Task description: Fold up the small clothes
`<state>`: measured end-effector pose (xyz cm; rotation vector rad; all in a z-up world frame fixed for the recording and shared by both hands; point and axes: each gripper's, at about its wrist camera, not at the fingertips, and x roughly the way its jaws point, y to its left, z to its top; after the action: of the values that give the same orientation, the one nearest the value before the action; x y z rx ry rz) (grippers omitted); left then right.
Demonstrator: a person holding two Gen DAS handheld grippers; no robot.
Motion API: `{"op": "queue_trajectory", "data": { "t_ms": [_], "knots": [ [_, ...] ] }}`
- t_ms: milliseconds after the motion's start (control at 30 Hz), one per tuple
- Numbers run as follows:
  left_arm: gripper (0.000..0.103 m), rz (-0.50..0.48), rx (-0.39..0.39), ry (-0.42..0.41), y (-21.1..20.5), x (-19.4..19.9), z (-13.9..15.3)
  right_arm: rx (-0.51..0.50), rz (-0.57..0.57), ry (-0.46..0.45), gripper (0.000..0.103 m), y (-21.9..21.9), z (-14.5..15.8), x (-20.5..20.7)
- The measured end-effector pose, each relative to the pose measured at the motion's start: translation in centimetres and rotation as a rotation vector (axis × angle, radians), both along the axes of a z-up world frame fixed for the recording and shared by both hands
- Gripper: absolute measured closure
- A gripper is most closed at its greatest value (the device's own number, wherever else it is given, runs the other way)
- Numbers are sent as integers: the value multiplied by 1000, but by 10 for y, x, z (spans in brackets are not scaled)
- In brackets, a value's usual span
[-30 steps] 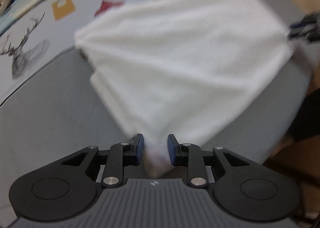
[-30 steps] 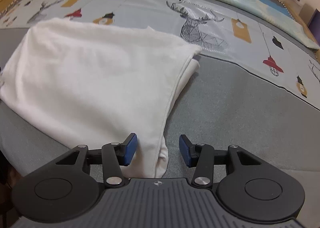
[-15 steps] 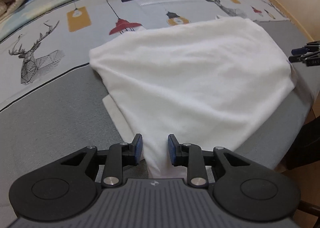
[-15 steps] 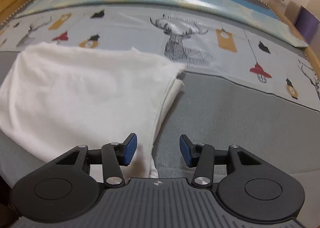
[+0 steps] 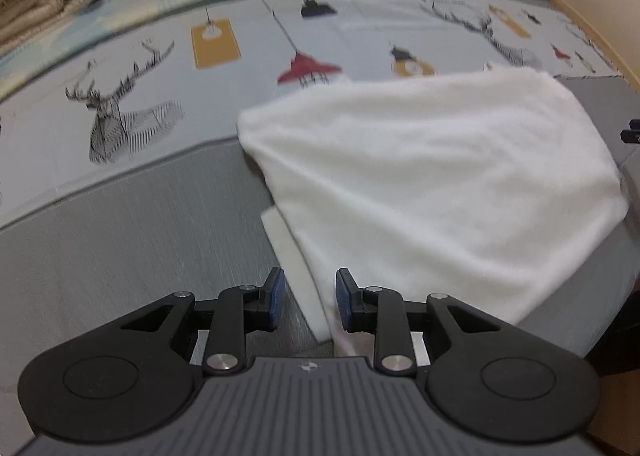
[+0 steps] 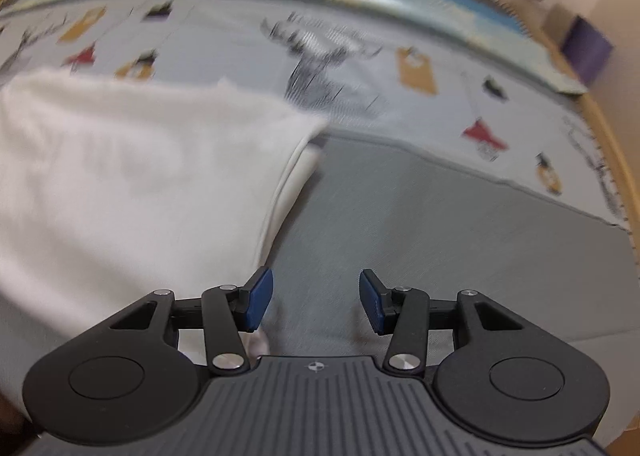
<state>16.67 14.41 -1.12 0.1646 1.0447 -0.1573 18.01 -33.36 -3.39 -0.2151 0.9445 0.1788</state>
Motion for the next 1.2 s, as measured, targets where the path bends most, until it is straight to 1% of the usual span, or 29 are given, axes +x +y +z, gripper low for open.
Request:
{"op": "queue_trajectory", "data": {
  "t_ms": [67,200,333,367,433,500,533,567,700,767,867,900,1000,1100,1200],
  "knots": [
    [72,13,-13,-41,-2,0,11,15,-28,-49,54,-4,10,2],
    [71,48,-90,-143,3,-6,46,45,-81,-148,54,-9,35,-2],
    [70,86,-59,-253,8,-20,87,93,-102,-251,53,-7,61,-10],
    [66,97,-67,-280,10,-25,95,101,-103,-277,53,-4,67,-13],
    [64,136,-95,-330,16,-34,105,128,-108,-314,53,1,77,-18],
    [63,176,-140,-360,23,-42,105,167,-108,-329,53,9,84,-23],
    [63,198,-162,-349,27,-44,101,183,-106,-337,53,14,87,-26],
    [64,219,-171,-313,31,-43,97,198,-101,-348,53,21,90,-29],
    [64,289,-230,-303,49,-40,97,252,-61,-392,53,54,98,-42],
    [64,312,-216,-274,55,-38,92,273,-41,-397,54,72,98,-48],
    [64,317,-191,-248,60,-36,87,305,-17,-390,55,101,94,-52],
    [64,314,-179,-245,60,-37,85,314,-11,-385,59,111,91,-53],
    [64,307,-146,-227,62,-38,78,324,15,-356,64,141,81,-55],
    [64,311,-138,-218,66,-41,75,322,54,-320,65,171,70,-58],
    [64,310,-131,-210,68,-42,72,279,125,-298,65,203,58,-63]
  ]
}}
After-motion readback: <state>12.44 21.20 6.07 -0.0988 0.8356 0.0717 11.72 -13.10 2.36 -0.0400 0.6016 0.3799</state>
